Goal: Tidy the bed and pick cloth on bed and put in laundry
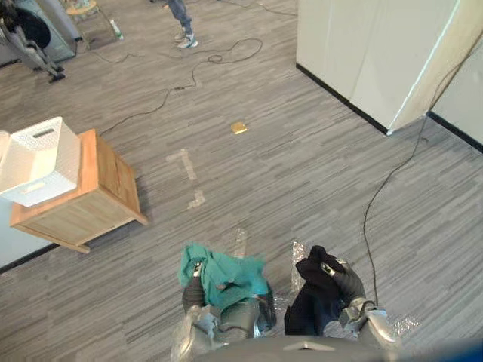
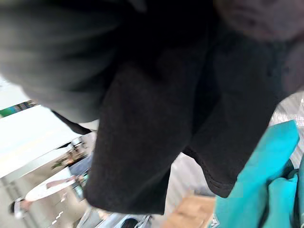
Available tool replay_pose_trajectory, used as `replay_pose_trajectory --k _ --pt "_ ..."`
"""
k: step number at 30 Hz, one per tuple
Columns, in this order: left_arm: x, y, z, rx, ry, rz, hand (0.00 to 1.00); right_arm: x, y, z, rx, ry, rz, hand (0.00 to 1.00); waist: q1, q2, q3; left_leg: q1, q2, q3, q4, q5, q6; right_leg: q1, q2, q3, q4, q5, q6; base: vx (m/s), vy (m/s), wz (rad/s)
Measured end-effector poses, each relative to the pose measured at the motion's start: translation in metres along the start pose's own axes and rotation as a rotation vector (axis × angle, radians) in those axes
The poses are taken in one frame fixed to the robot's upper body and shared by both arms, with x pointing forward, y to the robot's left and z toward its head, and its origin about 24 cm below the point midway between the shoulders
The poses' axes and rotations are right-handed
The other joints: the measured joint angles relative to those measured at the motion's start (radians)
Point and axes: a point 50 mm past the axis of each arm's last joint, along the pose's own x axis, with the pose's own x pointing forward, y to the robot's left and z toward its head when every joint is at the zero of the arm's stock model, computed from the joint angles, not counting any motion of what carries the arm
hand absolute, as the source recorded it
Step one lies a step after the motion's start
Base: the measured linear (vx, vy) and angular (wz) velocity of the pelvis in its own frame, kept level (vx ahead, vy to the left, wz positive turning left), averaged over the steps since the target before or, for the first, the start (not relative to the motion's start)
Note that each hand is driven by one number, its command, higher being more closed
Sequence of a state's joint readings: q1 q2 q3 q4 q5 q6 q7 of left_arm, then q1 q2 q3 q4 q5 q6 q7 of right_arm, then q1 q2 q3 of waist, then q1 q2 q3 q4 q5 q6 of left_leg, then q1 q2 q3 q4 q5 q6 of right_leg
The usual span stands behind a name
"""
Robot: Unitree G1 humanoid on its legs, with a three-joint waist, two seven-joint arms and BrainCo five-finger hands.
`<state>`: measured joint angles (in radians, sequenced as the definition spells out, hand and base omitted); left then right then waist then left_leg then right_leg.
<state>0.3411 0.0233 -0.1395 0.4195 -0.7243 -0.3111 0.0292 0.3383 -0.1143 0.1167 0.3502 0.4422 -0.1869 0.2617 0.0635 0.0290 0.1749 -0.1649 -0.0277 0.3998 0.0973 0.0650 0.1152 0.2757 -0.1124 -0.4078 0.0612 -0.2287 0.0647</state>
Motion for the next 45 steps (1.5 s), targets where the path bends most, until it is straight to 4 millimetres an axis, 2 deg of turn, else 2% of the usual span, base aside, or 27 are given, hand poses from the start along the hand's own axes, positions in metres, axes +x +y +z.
replay_pose_trajectory --k 1,4,5,7,9,10,11,12,15,17,19,21,23,24,26,27,28,30,31,33,36,37,39,40,41,42,45 --pt "0.004 -0.004 0.003 0.009 -0.009 -0.019 1.00 0.000 0.001 0.000 0.010 -0.004 0.000 1.00 -0.011 -0.028 0.001 -0.004 -0.021 0.003 0.008 -0.009 0.020 0.001 -0.015 -0.009 0.005 0.007 0.012 0.54 0.107 0.62" --pt "0.008 -0.002 0.005 0.028 -0.004 -0.015 1.00 0.009 0.008 0.005 0.032 -0.031 0.007 1.00 0.001 -0.062 -0.005 0.004 -0.043 0.008 0.051 -0.056 0.078 0.018 -0.038 -0.002 0.052 0.054 0.064 0.39 0.055 0.48" --pt "0.008 -0.001 0.004 0.028 -0.003 -0.011 1.00 0.010 0.008 0.007 0.028 -0.036 0.009 1.00 0.006 -0.060 -0.005 0.021 -0.041 0.011 0.054 -0.072 0.077 0.016 -0.041 0.004 0.091 0.066 0.081 0.34 0.080 0.27" --pt "0.005 0.005 0.005 0.050 -0.001 0.000 1.00 0.011 0.009 0.006 0.027 -0.028 0.017 1.00 0.011 -0.060 -0.004 0.109 -0.041 -0.006 0.059 -0.128 0.066 -0.029 -0.080 0.013 0.362 0.087 0.115 0.31 0.097 0.32" --pt "0.000 0.011 0.004 0.096 0.001 0.005 1.00 0.012 0.013 0.007 0.022 -0.026 0.031 1.00 0.008 -0.060 -0.003 0.190 -0.050 -0.046 0.033 -0.198 0.037 -0.159 -0.156 0.051 0.733 0.167 0.088 0.37 0.077 0.32" --pt "-0.001 0.016 0.004 0.114 0.007 0.020 1.00 0.011 0.016 0.004 0.024 -0.013 0.040 1.00 0.002 -0.075 -0.005 0.221 -0.068 -0.067 0.027 -0.218 0.027 -0.255 -0.208 0.085 0.924 0.138 0.070 0.36 0.030 0.48" --pt "-0.001 0.016 0.005 0.125 0.005 0.026 1.00 0.007 0.015 -0.001 0.028 0.005 0.033 1.00 -0.010 -0.073 -0.003 0.258 -0.068 -0.099 0.018 -0.238 0.004 -0.327 -0.230 0.091 1.011 0.100 0.027 0.25 0.011 0.55" --pt "-0.001 0.017 0.005 0.142 0.005 0.031 1.00 0.006 0.015 -0.002 0.027 0.009 0.034 1.00 -0.015 -0.070 -0.004 0.274 -0.068 -0.119 0.010 -0.242 -0.002 -0.358 -0.234 0.088 1.025 0.081 0.022 0.25 0.001 0.69" --pt "0.002 0.017 0.010 0.169 -0.007 0.049 1.00 -0.005 0.016 -0.017 0.037 0.062 0.021 1.00 -0.050 -0.063 -0.001 0.331 -0.051 -0.221 -0.005 -0.248 -0.015 -0.474 -0.202 0.099 0.877 0.015 0.020 0.28 -0.078 1.02" --pt "0.010 0.012 0.016 0.167 -0.022 0.047 1.00 -0.009 0.013 -0.021 0.043 0.077 -0.009 1.00 -0.070 -0.042 0.011 0.372 -0.010 -0.316 0.015 -0.264 -0.043 -0.475 -0.119 0.141 0.549 0.012 0.033 0.36 -0.188 1.30" --pt "0.016 0.009 0.023 0.170 -0.030 0.040 1.00 -0.009 0.011 -0.020 0.047 0.072 -0.023 1.00 -0.070 -0.039 0.015 0.373 0.015 -0.383 0.025 -0.284 -0.076 -0.479 -0.073 0.195 0.280 0.098 0.041 0.28 -0.245 1.09" --pt "0.016 0.009 0.026 0.177 -0.033 0.035 1.00 -0.009 0.012 -0.019 0.055 0.066 -0.024 1.00 -0.068 -0.046 0.017 0.376 0.027 -0.434 0.055 -0.330 -0.098 -0.494 -0.066 0.266 0.125 0.177 0.073 0.40 -0.463 0.85" --pt "0.009 0.014 0.025 0.175 -0.032 0.041 1.00 -0.010 0.014 -0.019 0.060 0.056 -0.024 1.00 -0.065 -0.059 0.021 0.384 0.034 -0.468 0.117 -0.413 -0.123 -0.494 -0.076 0.321 0.112 0.193 0.085 0.34 -0.400 0.58" --pt "0.004 0.015 0.019 0.164 -0.017 0.051 1.00 -0.011 0.011 -0.019 0.059 0.053 -0.035 1.00 -0.065 -0.039 0.028 0.404 0.077 -0.486 0.144 -0.465 -0.138 -0.500 -0.049 0.306 0.194 0.239 0.065 0.42 -0.456 0.52" --pt "-0.004 0.011 0.005 0.133 0.017 0.050 1.00 -0.012 0.007 -0.011 0.031 0.032 -0.038 1.00 -0.072 0.037 0.014 0.440 0.156 -0.492 0.107 -0.492 -0.114 -0.541 0.003 0.254 0.340 0.150 -0.004 0.58 -0.558 0.50" --pt "-0.006 0.009 0.001 0.111 0.024 0.056 1.00 -0.008 0.011 -0.006 0.028 0.015 -0.018 1.00 -0.079 0.048 0.020 0.395 0.177 -0.454 0.234 -0.440 -0.112 -0.532 0.006 0.219 0.378 0.091 -0.032 0.39 -0.312 0.42" --pt "-0.005 0.008 0.001 0.106 0.024 0.053 1.00 -0.007 0.012 -0.006 0.032 0.012 -0.018 1.00 -0.082 0.049 0.020 0.372 0.182 -0.447 0.286 -0.427 -0.112 -0.522 0.005 0.209 0.377 0.084 -0.037 0.43 -0.392 0.75" --pt "-0.006 0.000 -0.002 0.068 0.020 0.024 1.00 -0.008 0.014 0.002 0.031 -0.021 -0.004 1.00 -0.092 0.049 0.045 0.204 0.251 -0.404 0.672 -0.291 -0.148 -0.393 0.025 0.141 0.312 0.053 -0.061 0.37 -0.358 0.78" --pt "-0.007 0.000 -0.004 0.066 0.026 0.014 1.00 -0.008 0.014 0.005 0.027 -0.032 0.001 1.00 -0.088 0.053 0.048 0.131 0.289 -0.369 0.857 -0.287 -0.154 -0.310 0.053 0.122 0.253 0.045 -0.075 0.39 -0.294 0.43" --pt "-0.010 0.003 -0.006 0.072 0.037 0.017 1.00 -0.008 0.013 0.006 0.025 -0.035 -0.002 1.00 -0.075 0.051 0.049 0.079 0.293 -0.315 0.944 -0.298 -0.149 -0.226 0.074 0.117 0.181 0.043 -0.079 0.30 -0.175 0.03" --pt "-0.010 0.002 -0.006 0.072 0.042 -0.003 1.00 -0.007 0.005 0.013 0.032 -0.059 -0.027 1.00 -0.070 0.051 0.049 0.001 0.242 -0.208 0.774 -0.338 -0.162 -0.133 0.077 0.108 0.082 0.041 -0.087 0.41 -0.123 -0.03" --pt "-0.009 0.000 -0.006 0.075 0.048 -0.011 1.00 -0.007 0.002 0.013 0.037 -0.058 -0.042 1.00 -0.069 0.047 0.047 0.010 0.194 -0.169 0.564 -0.328 -0.162 -0.118 0.065 0.108 0.065 0.048 -0.085 0.35 0.022 -0.12" --pt "-0.005 -0.005 -0.005 0.081 0.049 -0.032 1.00 -0.010 -0.004 0.009 0.042 -0.043 -0.068 1.00 -0.075 0.049 0.044 0.036 0.149 -0.112 0.253 -0.233 -0.160 -0.094 0.061 0.100 0.054 0.042 -0.074 0.39 0.058 -0.07" --pt "-0.003 -0.006 -0.004 0.098 0.057 -0.047 1.00 -0.013 -0.007 0.001 0.051 -0.009 -0.090 1.00 -0.069 0.033 0.041 0.066 0.122 -0.079 0.139 -0.110 -0.097 -0.076 0.050 0.100 0.044 0.031 -0.057 0.43 0.073 0.15" --pt "-0.001 -0.007 -0.001 0.115 0.057 -0.061 1.00 -0.014 -0.007 -0.003 0.060 0.006 -0.096 1.00 -0.074 0.010 0.019 0.091 0.082 -0.055 0.063 -0.073 -0.087 -0.074 0.024 0.091 0.029 0.035 -0.042 0.43 0.070 0.25" --pt "0.001 -0.009 0.001 0.118 0.050 -0.073 1.00 -0.015 -0.007 -0.003 0.064 0.002 -0.099 1.00 -0.081 0.007 0.013 0.098 0.072 -0.050 0.039 -0.067 -0.080 -0.074 0.019 0.087 0.020 0.039 -0.035 0.41 0.062 0.33" --pt "0.006 -0.006 0.008 0.145 0.035 -0.079 1.00 -0.016 -0.001 -0.008 0.081 0.013 -0.086 1.00 -0.071 -0.052 0.014 0.098 0.057 -0.020 0.068 -0.076 -0.061 -0.043 -0.001 0.092 -0.026 0.076 0.014 0.36 0.026 0.08"
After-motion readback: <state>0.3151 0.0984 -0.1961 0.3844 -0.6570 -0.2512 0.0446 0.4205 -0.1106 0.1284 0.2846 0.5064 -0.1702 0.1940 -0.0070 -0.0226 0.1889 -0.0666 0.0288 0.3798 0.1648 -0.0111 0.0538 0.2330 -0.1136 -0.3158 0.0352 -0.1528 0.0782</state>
